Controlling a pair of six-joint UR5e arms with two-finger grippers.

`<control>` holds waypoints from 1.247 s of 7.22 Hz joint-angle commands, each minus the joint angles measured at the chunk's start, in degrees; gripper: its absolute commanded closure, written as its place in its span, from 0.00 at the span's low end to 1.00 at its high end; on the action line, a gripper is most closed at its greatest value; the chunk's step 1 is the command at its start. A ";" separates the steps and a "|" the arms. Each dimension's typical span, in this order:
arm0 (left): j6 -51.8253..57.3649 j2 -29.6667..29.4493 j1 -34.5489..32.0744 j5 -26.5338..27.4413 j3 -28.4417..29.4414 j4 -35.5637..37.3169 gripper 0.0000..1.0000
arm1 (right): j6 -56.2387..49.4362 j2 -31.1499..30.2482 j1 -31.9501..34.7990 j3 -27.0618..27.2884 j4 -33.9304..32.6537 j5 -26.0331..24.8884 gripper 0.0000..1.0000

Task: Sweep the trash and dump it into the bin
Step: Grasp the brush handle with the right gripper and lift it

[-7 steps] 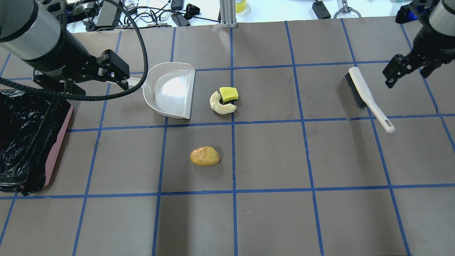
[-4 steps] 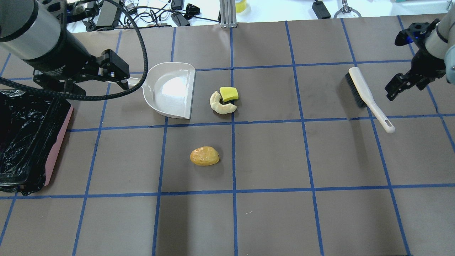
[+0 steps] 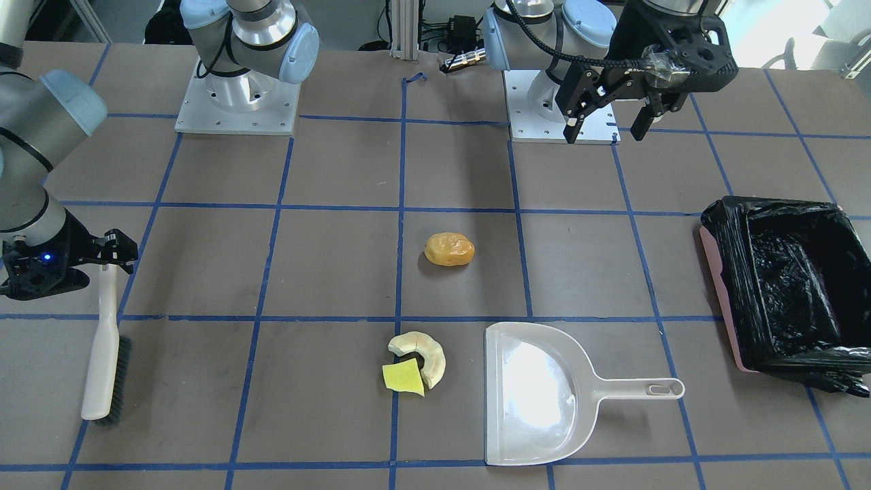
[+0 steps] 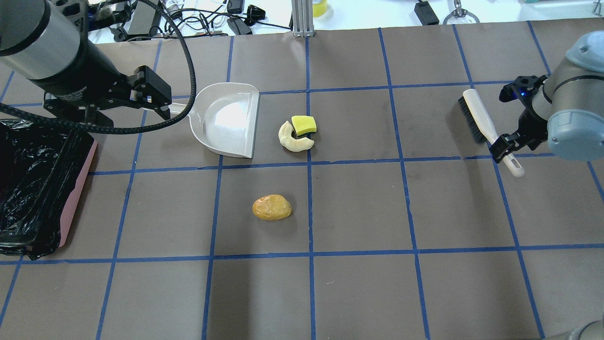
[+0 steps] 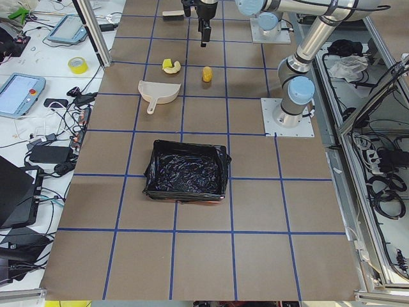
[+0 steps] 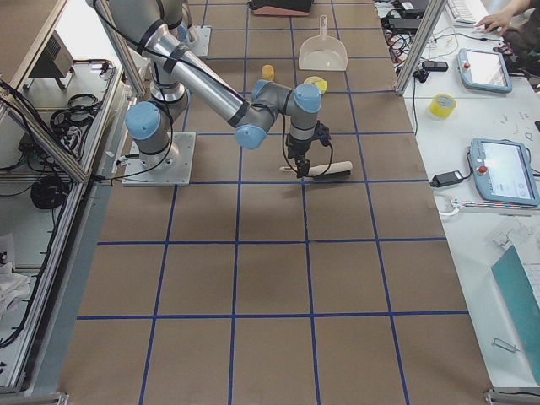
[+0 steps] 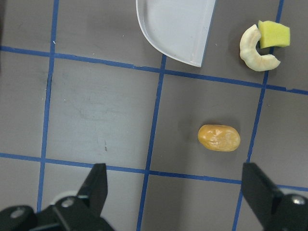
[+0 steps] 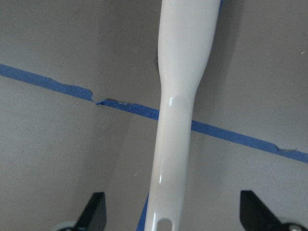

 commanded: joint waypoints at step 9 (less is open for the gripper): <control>0.00 0.01 0.00 0.72 -0.09 -0.14 0.00 | 1.75 2.53 0.00 -0.66 -1.30 -0.07 0.37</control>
